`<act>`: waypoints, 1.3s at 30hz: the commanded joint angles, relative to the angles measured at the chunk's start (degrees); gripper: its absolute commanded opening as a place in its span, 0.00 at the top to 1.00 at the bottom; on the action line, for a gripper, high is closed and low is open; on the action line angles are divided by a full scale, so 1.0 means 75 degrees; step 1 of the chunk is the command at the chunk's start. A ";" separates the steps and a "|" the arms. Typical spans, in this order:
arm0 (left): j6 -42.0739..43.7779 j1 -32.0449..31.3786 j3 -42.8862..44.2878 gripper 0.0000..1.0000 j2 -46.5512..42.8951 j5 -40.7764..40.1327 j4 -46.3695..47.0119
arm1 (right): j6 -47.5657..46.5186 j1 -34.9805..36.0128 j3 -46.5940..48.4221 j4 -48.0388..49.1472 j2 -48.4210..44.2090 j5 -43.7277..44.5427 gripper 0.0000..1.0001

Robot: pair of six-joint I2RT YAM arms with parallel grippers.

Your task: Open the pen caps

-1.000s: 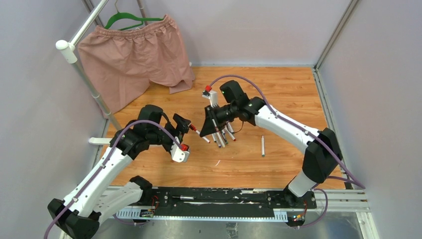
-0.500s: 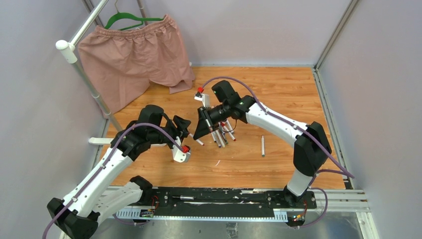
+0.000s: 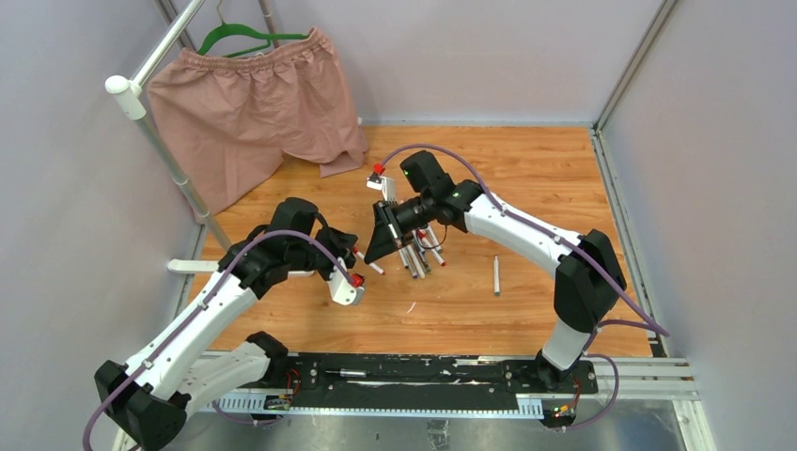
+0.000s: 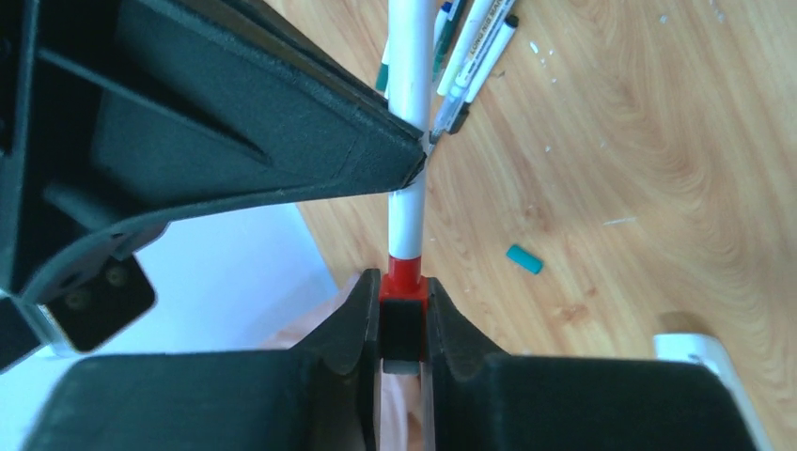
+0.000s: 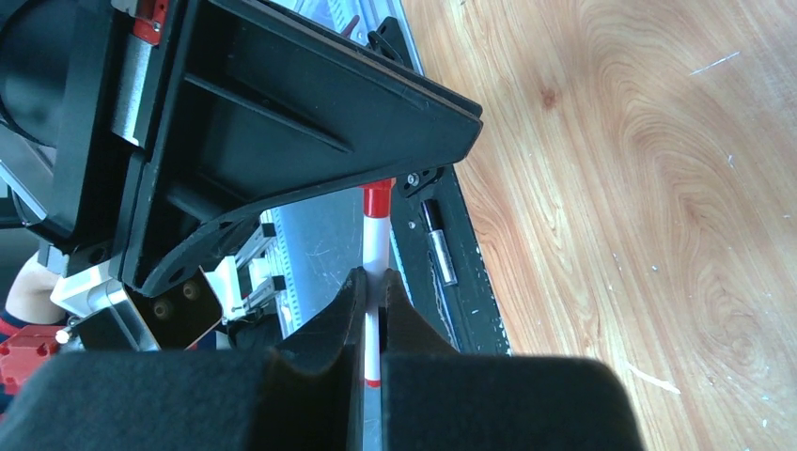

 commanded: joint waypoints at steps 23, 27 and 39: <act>-0.0870 -0.0177 0.0557 1.00 0.0171 -0.0391 0.0110 | 0.1485 0.0098 -0.0672 0.1824 0.0092 -0.0479 0.72; -0.0871 -0.0182 0.0538 1.00 0.0179 -0.0501 0.0113 | 0.1546 0.0098 -0.0738 0.1872 0.0034 -0.0287 1.00; -0.1043 -0.0119 -0.0011 1.00 0.0280 -0.1755 0.0904 | 0.1254 -0.0218 -0.2031 0.1488 -0.0972 -0.0080 1.00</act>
